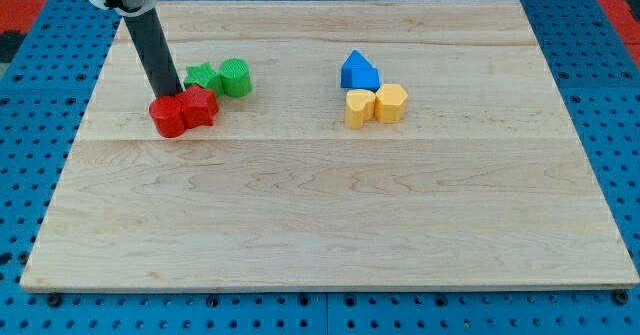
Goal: Push the red circle slightly down and right
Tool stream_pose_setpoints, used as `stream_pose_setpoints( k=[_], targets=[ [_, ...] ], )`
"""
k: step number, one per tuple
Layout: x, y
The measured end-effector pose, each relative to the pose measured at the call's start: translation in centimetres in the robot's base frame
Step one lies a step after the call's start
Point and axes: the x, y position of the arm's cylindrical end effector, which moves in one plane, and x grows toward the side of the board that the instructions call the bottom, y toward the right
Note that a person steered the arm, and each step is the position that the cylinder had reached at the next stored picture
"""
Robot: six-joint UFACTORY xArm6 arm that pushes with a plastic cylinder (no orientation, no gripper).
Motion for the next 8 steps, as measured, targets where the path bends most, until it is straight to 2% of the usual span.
stream_pose_setpoints(
  k=[6, 8],
  targets=[
    [7.7, -1.5],
    [7.0, 3.1]
  ],
)
